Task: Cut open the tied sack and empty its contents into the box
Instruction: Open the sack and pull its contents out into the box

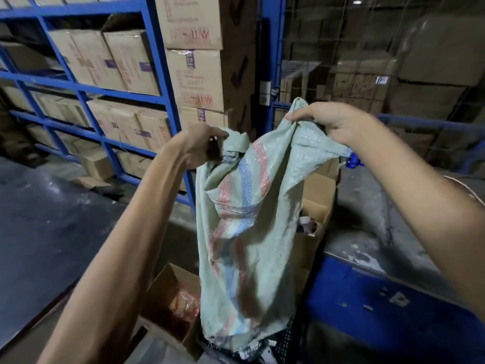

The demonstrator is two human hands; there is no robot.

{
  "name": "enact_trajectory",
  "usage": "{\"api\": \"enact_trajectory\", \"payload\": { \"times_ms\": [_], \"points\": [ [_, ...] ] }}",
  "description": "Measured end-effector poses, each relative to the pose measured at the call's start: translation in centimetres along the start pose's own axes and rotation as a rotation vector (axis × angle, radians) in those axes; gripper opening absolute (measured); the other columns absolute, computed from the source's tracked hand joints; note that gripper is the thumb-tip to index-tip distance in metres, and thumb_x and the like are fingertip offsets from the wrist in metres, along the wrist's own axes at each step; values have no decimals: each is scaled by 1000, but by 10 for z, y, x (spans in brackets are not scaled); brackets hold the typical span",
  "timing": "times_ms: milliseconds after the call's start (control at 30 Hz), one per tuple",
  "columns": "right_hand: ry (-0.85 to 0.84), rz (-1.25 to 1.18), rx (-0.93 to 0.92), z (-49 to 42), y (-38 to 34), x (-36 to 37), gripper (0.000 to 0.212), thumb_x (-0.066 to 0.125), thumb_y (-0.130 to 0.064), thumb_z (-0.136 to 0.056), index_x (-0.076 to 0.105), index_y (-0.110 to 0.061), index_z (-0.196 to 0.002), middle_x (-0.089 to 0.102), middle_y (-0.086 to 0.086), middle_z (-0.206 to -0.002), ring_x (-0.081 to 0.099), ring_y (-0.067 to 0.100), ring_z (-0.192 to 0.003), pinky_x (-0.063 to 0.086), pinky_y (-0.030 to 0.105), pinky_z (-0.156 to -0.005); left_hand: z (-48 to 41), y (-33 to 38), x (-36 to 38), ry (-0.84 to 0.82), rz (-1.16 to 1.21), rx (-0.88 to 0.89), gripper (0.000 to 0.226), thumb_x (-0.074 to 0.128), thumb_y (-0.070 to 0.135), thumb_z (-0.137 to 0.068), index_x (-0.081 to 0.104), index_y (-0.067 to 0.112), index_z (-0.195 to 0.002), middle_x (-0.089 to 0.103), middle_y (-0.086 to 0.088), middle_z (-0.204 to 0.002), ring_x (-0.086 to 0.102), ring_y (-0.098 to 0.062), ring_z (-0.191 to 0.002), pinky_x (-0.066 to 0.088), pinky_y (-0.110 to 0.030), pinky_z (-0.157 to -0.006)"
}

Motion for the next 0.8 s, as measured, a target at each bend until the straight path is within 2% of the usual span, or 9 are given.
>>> {"api": "enact_trajectory", "payload": {
  "times_ms": [133, 233, 333, 400, 467, 567, 633, 733, 800],
  "points": [
    [-70, -115, -72, -4, 3, -1, 15, 64, -19, -97, 65, -8, -87, 71, 7, -72, 70, 18, -60, 61, 27, -59, 23, -14, 21, -133, -406, 137, 121, 63, 88, -65, 36, 11, -155, 45, -9, -158, 44, -23, -145, 33, -47, -122],
    [-114, -204, -119, -14, 8, 7, 17, 60, -17, -99, 65, -9, -85, 72, 3, -63, 69, 12, -50, 56, 20, -48, 22, -30, 41, -207, -632, 185, 137, 91, 71, -46, 26, 22, -156, 45, -2, -157, 42, -23, -145, 36, -48, -121],
    [-138, -378, -155, -31, 20, 11, 11, 58, -14, -99, 68, -9, -100, 73, 7, -90, 73, 13, -69, 61, 23, -59, 18, -39, 67, -87, -618, 332, 96, 92, 32, -72, 36, 15, -148, 60, 1, -136, 57, -15, -127, 49, -39, -110],
    [-175, -405, -160, -37, 32, 8, 14, 55, -18, -100, 67, -13, -107, 72, 5, -100, 70, 15, -83, 61, 25, -72, 20, -44, 81, 3, -441, 387, 46, 70, 2, -90, 50, 16, -129, 69, -2, -102, 66, -13, -91, 57, -26, -79],
    [-206, -424, -208, -39, 44, 4, 22, 51, -15, -100, 60, -16, -120, 71, 2, -107, 67, 14, -91, 56, 25, -80, 18, -46, 88, 99, -371, 408, 21, 54, -6, -98, 55, 2, -117, 67, -14, -82, 59, -17, -54, 48, -27, -48],
    [-8, -457, -345, -40, 66, -1, 48, 47, 4, -97, 50, -8, -144, 61, 18, -138, 61, 20, -112, 48, 34, -108, 2, -43, 81, 120, -192, 422, 17, 58, -3, -97, 61, 2, -113, 69, -16, -94, 64, -11, -68, 53, -26, -63],
    [99, -226, -458, -30, 85, 1, 56, 59, -6, -94, 49, -18, -148, 48, 9, -155, 49, 19, -136, 36, 40, -119, -8, -36, 75, 158, -87, 406, 13, 58, -2, -95, 59, 10, -91, 65, -8, -84, 62, -7, -62, 49, -16, -57],
    [-76, 1, -454, -18, 117, 10, 76, 71, -36, -77, 45, -30, -149, 44, -12, -153, 41, 8, -141, 31, 37, -120, -17, -24, 78, 152, 114, 339, 27, 62, -3, -90, 58, 19, -74, 64, 2, -67, 59, -10, -58, 48, -21, -54],
    [-243, 121, -437, -16, 129, 22, 93, 84, -32, -70, 38, -25, -151, 53, -12, -145, 52, 3, -130, 40, 28, -114, -19, -18, 89, 90, 184, 296, 24, 70, 0, -80, 60, 21, -71, 66, 3, -63, 54, -18, -62, 43, -27, -56]
  ]
}}
Point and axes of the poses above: each hand's wrist, its own z-axis away from the middle knuckle, its own x-axis out of the palm, y = z × x, the point moved 1 cm from there along -z, towards the middle knuckle
